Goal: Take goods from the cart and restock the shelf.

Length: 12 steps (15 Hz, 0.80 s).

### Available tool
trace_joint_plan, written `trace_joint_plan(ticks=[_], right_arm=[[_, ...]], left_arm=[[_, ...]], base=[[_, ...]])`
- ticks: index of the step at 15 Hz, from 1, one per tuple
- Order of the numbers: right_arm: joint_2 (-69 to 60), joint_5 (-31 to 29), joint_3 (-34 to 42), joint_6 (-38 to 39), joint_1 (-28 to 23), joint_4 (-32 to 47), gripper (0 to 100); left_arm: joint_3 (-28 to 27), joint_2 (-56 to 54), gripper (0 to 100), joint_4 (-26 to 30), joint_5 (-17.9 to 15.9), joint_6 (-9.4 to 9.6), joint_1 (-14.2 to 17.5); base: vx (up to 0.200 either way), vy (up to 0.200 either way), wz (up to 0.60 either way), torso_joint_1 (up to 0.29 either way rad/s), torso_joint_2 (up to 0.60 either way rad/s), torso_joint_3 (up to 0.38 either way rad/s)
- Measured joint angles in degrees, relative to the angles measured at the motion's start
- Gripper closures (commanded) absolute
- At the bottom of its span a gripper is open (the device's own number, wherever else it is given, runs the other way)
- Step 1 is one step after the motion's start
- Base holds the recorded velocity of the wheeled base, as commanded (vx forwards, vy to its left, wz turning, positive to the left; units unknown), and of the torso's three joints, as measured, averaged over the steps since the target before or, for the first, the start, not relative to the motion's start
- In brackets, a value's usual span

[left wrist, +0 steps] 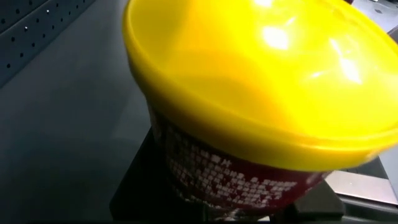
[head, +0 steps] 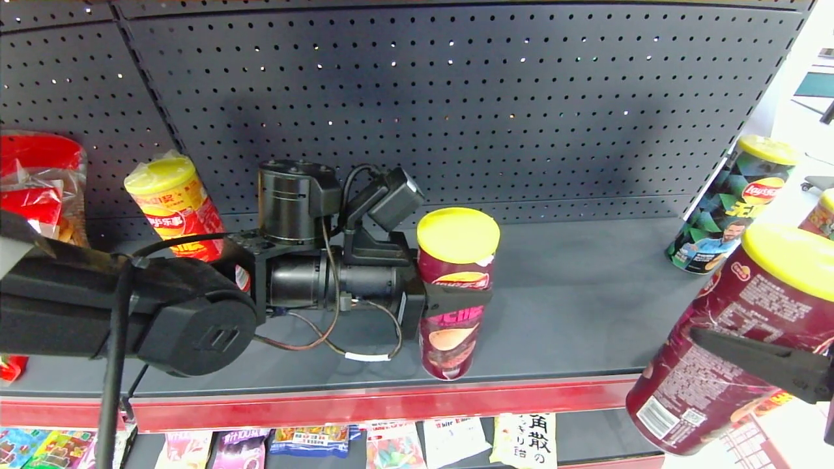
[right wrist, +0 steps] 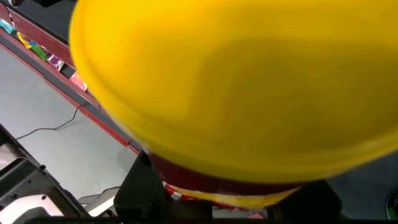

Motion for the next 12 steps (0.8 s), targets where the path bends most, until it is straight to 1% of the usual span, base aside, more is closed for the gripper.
trace_joint_plan(ticks=[2, 3, 5, 6, 8, 9, 12], right_arm=[[0.3, 0.0, -0.3, -0.1, 0.0, 0.0, 100], [0.4, 0.0, -0.4, -0.1, 0.0, 0.0, 100], [0.6, 0.0, -0.7, -0.1, 0.0, 0.0, 100], [0.7, 0.0, -0.7, -0.1, 0.0, 0.0, 100], [0.8, 0.1, -0.8, -0.1, 0.0, 0.1, 100], [1.0, 0.1, -1.0, -0.1, 0.1, 0.0, 100], [3.2, 0.4, -3.9, -0.2, 0.3, -0.1, 100]], left_arm=[[0.4, -0.2, 100, -0.2, -0.2, 0.06, 0.0], [0.8, -0.3, 0, -0.3, -0.2, 0.11, 0.0], [1.6, -0.4, 0, -1.5, -0.2, 0.22, -0.1], [1.8, -0.3, 0, -2.9, -0.1, 0.0, 0.0], [2.2, -0.2, 0, -3.5, 0.1, -0.3, -0.1], [2.6, -0.3, 0, -3.6, 0.1, -0.77, 0.0], [6.1, -1.1, 0, -4.8, 0.3, -1.18, 0.7]], base=[[0.0, 0.0, 0.0, 0.0, 0.0, 0.0], [0.0, 0.0, 0.0, 0.0, 0.0, 0.0], [0.0, 0.0, 0.0, 0.0, 0.0, 0.0], [0.0, 0.0, 0.0, 0.0, 0.0, 0.0], [0.0, 0.0, 0.0, 0.0, 0.0, 0.0], [0.0, 0.0, 0.0, 0.0, 0.0, 0.0], [0.0, 0.0, 0.0, 0.0, 0.0, 0.0]])
